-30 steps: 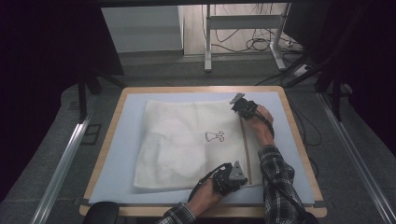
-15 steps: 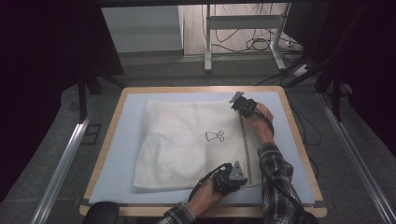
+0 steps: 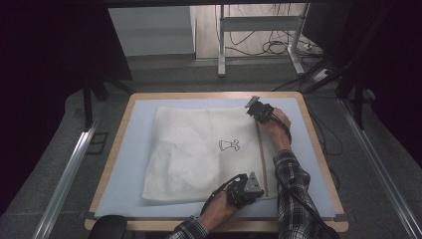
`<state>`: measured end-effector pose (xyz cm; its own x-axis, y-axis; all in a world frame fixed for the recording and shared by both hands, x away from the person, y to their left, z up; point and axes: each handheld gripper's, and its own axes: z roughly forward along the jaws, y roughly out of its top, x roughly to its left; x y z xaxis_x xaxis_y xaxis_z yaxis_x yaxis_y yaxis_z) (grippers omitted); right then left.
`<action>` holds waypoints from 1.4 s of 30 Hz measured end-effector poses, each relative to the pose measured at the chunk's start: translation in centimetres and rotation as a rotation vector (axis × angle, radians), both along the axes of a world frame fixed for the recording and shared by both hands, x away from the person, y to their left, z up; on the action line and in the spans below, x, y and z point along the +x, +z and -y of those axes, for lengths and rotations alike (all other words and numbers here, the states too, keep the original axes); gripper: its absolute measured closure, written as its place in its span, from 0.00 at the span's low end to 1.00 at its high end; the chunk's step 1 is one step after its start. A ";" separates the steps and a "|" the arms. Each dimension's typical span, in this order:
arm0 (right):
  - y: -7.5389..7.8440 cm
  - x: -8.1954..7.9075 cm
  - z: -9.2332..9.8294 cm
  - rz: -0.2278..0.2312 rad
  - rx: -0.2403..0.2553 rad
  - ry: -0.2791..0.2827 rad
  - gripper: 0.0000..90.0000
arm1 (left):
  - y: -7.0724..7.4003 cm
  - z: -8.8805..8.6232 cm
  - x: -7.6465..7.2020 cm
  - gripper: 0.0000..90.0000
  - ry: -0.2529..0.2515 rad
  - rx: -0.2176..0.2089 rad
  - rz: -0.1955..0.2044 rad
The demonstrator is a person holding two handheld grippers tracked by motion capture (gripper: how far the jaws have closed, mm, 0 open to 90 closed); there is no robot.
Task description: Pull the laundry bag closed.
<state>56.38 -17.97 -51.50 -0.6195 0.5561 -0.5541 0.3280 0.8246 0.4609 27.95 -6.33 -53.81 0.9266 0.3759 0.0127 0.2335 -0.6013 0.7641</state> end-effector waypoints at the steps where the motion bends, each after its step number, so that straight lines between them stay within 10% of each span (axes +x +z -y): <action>1: 0.0 0.1 0.0 -0.002 0.002 -0.002 0.94 | 0.0 0.0 0.0 1.00 0.001 0.001 0.001; 42: 1.4 0.1 1.6 -0.107 0.275 -0.083 0.70 | 0.4 -0.4 0.7 0.91 0.017 -0.055 -0.093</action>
